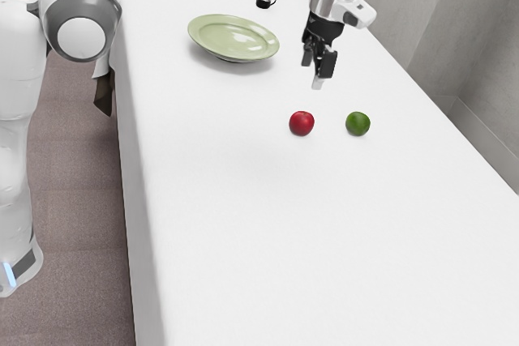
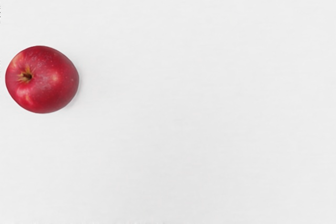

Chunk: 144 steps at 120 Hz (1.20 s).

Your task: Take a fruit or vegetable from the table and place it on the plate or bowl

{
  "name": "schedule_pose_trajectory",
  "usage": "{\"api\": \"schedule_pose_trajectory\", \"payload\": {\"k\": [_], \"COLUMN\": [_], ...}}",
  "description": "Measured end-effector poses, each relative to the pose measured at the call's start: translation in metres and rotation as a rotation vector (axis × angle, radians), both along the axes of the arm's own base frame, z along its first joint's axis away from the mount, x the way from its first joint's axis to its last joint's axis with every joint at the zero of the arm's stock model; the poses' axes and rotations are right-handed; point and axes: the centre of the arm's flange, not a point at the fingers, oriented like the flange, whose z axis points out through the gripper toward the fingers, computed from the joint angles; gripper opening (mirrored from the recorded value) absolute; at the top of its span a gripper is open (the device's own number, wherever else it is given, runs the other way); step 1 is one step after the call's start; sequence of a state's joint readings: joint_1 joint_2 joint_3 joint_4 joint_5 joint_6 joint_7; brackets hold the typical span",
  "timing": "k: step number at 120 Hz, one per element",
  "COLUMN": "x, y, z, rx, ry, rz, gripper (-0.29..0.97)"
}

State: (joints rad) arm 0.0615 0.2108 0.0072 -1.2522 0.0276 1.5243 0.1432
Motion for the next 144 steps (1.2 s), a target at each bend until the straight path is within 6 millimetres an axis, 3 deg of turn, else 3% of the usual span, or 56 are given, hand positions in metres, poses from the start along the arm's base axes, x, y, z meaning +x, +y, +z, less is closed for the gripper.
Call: {"api": "schedule_pose_trajectory", "payload": {"k": [34,56,76,101,113,144], "x": [0.004,0.056,0.066,0.094,0.105,0.11], "y": [0.011,0.028,0.052,0.097,0.101,0.102], "z": [0.001,-0.044,-0.047,-0.113,-0.136,-0.154], "rx": [0.001,0.018,0.038,-0.005,-0.018,-0.029], "ry": [-0.017,-0.047,-0.109,-0.115,-0.128,-0.138], "rz": [0.055,0.089,0.091,0.101,0.088,0.055], "gripper": [0.68,0.68,0.68,0.68,0.68,0.68]}}
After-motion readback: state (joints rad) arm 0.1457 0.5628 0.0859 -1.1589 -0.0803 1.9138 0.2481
